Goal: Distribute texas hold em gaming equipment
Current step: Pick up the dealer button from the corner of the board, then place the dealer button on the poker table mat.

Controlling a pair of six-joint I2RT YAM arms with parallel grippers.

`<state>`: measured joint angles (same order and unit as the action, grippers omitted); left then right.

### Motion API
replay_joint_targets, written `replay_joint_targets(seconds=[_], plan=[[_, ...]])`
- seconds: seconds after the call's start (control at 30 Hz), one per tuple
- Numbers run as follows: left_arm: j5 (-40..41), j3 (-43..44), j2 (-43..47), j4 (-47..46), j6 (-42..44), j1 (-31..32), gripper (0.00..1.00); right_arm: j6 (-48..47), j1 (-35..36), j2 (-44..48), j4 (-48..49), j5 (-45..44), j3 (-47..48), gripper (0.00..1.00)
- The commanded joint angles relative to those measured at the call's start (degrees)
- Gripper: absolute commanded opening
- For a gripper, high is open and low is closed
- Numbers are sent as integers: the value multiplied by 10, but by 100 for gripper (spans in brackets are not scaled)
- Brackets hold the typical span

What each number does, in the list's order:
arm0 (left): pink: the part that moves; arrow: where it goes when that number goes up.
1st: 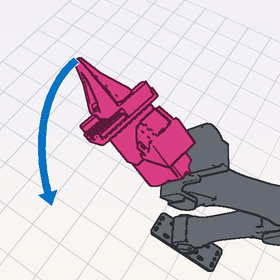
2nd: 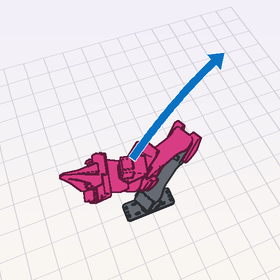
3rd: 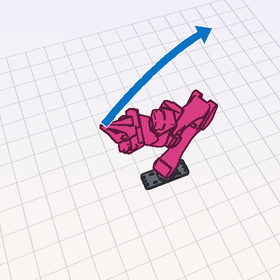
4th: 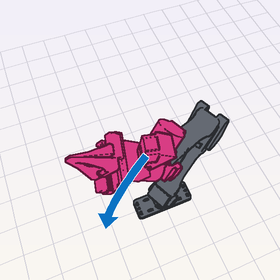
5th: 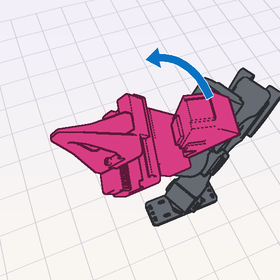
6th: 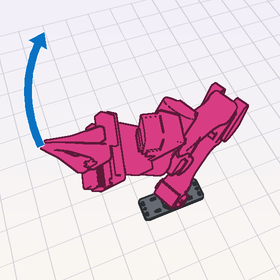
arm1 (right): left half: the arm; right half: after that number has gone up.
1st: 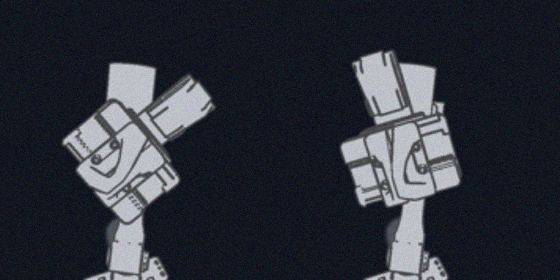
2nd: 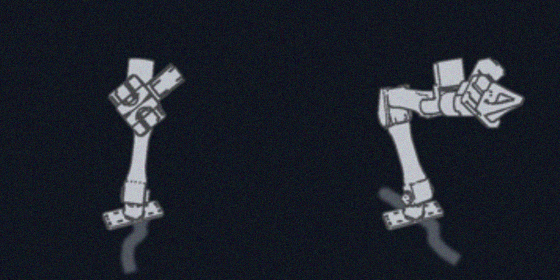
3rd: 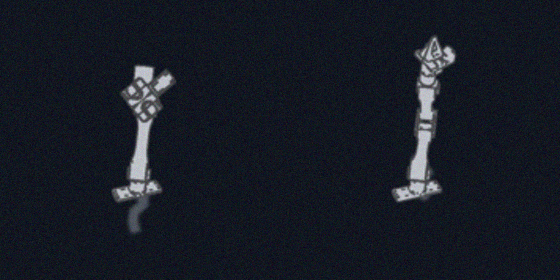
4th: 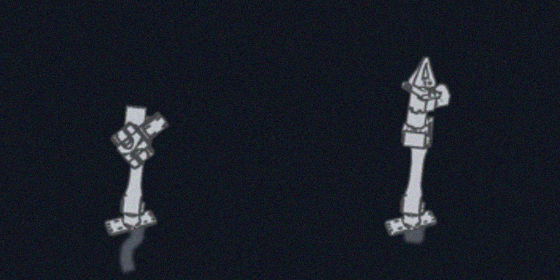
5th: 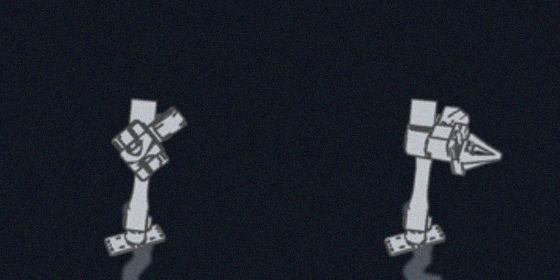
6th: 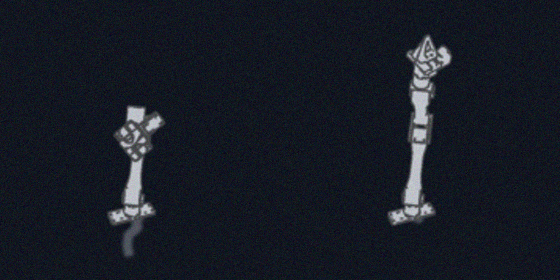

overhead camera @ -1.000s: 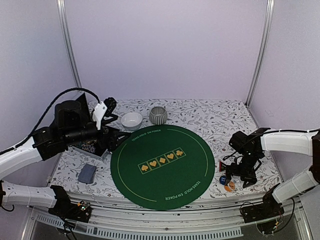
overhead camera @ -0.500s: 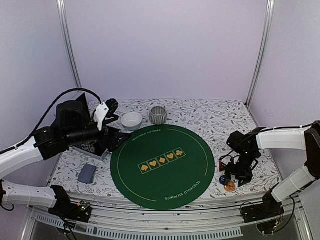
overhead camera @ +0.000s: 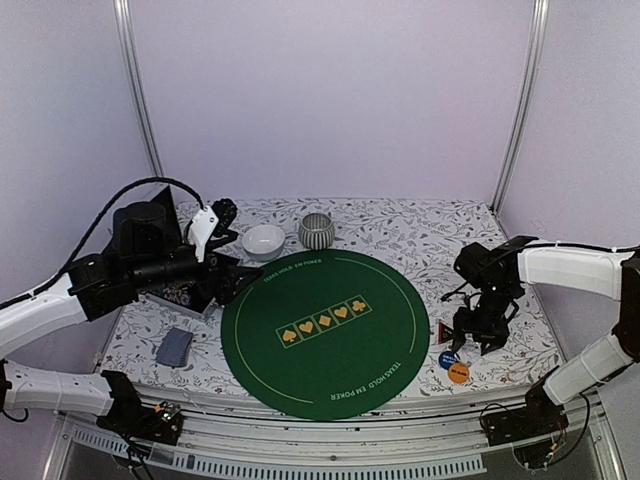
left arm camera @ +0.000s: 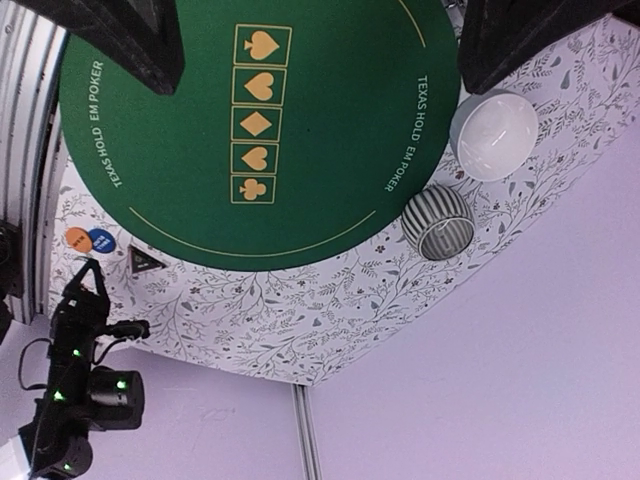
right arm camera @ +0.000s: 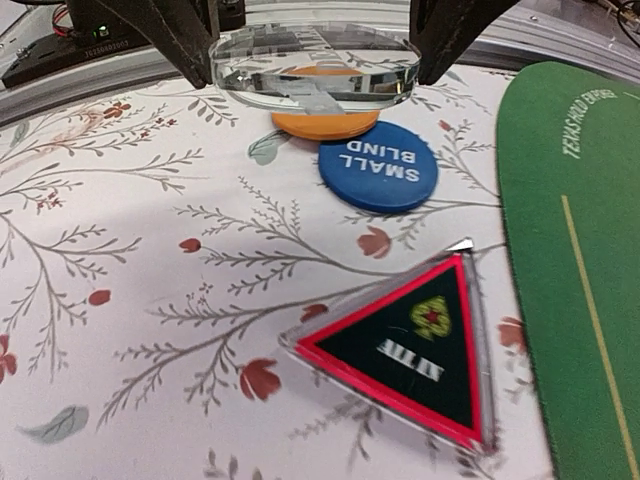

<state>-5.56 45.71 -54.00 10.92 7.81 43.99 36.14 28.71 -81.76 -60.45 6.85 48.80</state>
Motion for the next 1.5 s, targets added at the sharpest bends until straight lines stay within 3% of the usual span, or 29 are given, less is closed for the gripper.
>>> replay_joint_targets(seconds=[0.0, 0.17, 0.37, 0.63, 0.83, 1.47], plan=[[-2, -12, 4, -16, 9, 3, 98, -9, 11, 9, -31, -13, 95, 32], [11, -19, 6, -22, 10, -4, 98, -46, 53, -77, 24, 8, 264, 30], [38, -27, 15, -30, 2, -22, 98, -117, 61, -257, 90, 4, 410, 30], [58, -45, 37, -38, 4, -27, 98, -144, 61, -451, 65, -26, 577, 30], [57, -47, 34, -38, 0, -28, 98, -145, 60, -503, 52, -82, 622, 30], [51, -48, 38, -38, -7, -29, 98, -98, 115, -637, 137, -29, 764, 28]])
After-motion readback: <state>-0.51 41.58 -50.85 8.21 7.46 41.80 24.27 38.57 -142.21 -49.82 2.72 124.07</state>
